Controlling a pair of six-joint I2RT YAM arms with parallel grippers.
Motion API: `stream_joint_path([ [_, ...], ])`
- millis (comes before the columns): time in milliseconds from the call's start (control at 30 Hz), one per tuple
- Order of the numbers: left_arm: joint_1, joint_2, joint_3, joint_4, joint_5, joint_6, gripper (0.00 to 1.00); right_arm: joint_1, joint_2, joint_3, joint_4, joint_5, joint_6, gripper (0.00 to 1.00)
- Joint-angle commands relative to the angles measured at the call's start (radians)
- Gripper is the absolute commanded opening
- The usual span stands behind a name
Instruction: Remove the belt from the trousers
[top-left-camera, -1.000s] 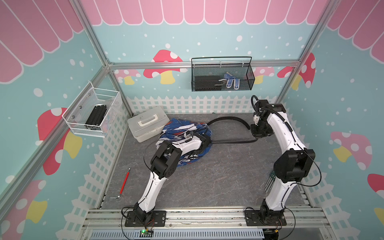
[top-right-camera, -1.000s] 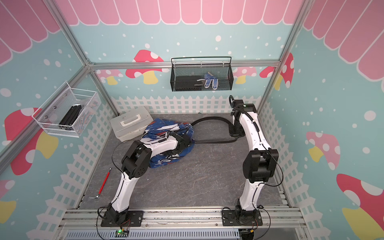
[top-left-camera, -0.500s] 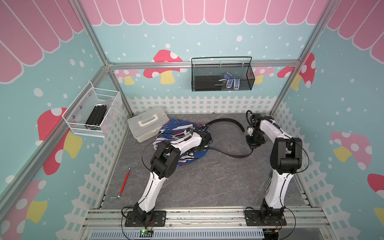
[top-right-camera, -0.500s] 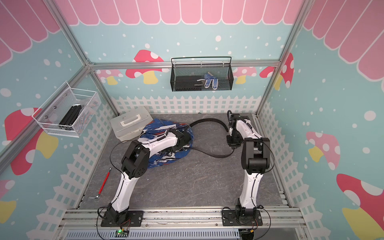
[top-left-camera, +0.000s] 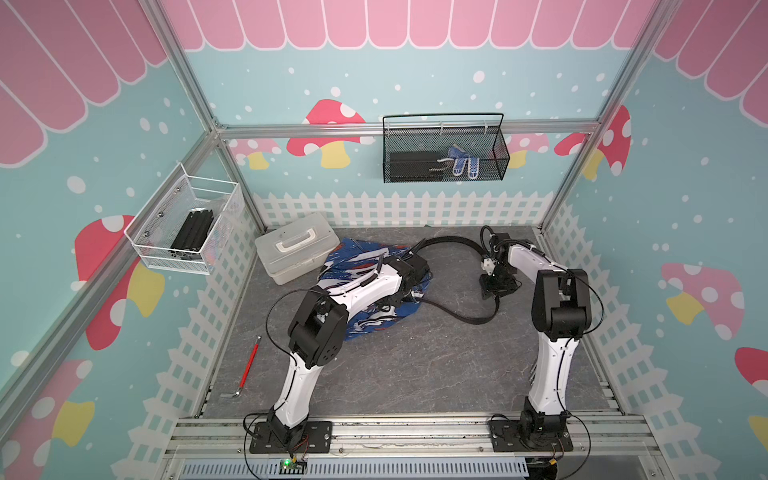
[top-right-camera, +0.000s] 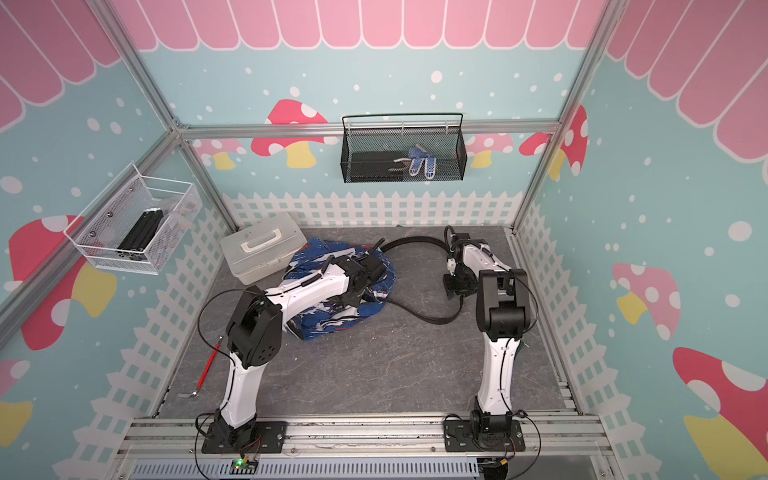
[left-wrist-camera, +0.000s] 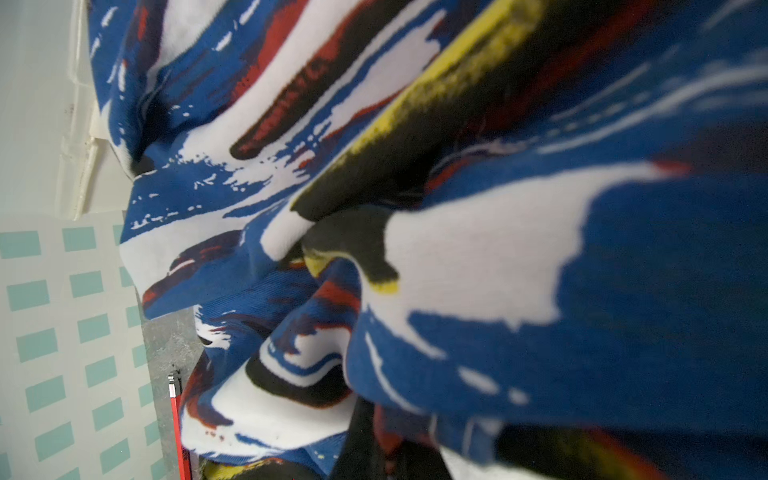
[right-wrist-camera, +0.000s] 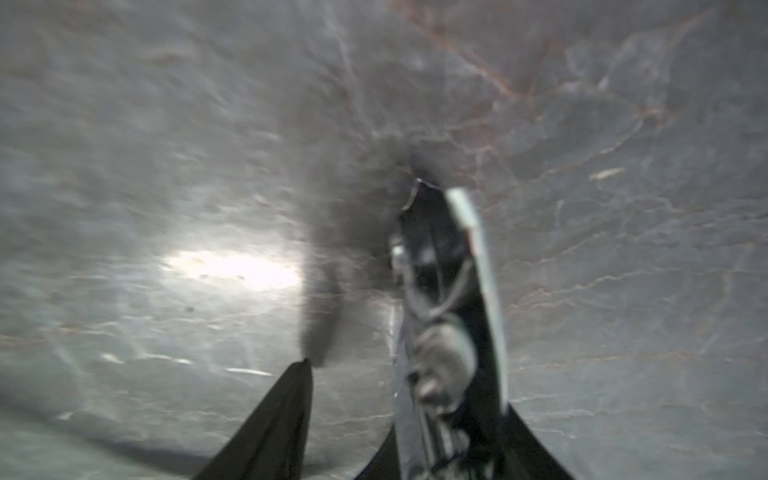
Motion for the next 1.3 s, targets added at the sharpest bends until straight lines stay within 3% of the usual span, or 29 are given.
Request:
stream_joint_path([
  [0,-0.009,-0.021,-0.024,0.043,0.029,0.031,0.0,0.111,-0.097,0.007,0.019,0.025,-0.05,0.65],
  [100,-0.009,-0.018,-0.032,0.043,0.026,0.036,0.0,0.208,-0.146,-0.006,0.042,0.063,-0.073,0.65],
  [267,-0.009,-0.02,-0.044,0.044,0.02,0.026,0.0,0.324,-0.237,-0.114,0.149,-0.025,-0.041,0.65],
  [567,-0.004,-0.042,-0.096,0.057,0.01,0.016,0.0,0.383,-0.25,-0.262,0.26,-0.177,0.028,0.63],
  [833,0.006,-0.061,-0.128,0.057,-0.003,0.029,0.0,0.4,-0.179,-0.238,0.313,-0.238,0.08,0.59],
  [900,0.01,-0.061,-0.13,0.057,-0.003,0.029,0.0,0.4,-0.168,-0.228,0.313,-0.238,0.084,0.53],
  [967,0.013,-0.062,-0.129,0.057,-0.002,0.029,0.0,0.401,-0.147,-0.221,0.313,-0.234,0.084,0.39],
  [1067,0.021,-0.066,-0.129,0.057,0.001,0.031,0.0,0.401,-0.11,-0.203,0.295,-0.22,0.078,0.36],
  [1167,0.032,-0.066,-0.129,0.056,0.001,0.038,0.0,0.401,-0.103,-0.194,0.289,-0.194,0.08,0.0],
  [1267,0.056,-0.062,-0.135,0.055,-0.006,0.025,0.0,0.4,-0.121,-0.155,0.241,-0.142,0.08,0.0],
])
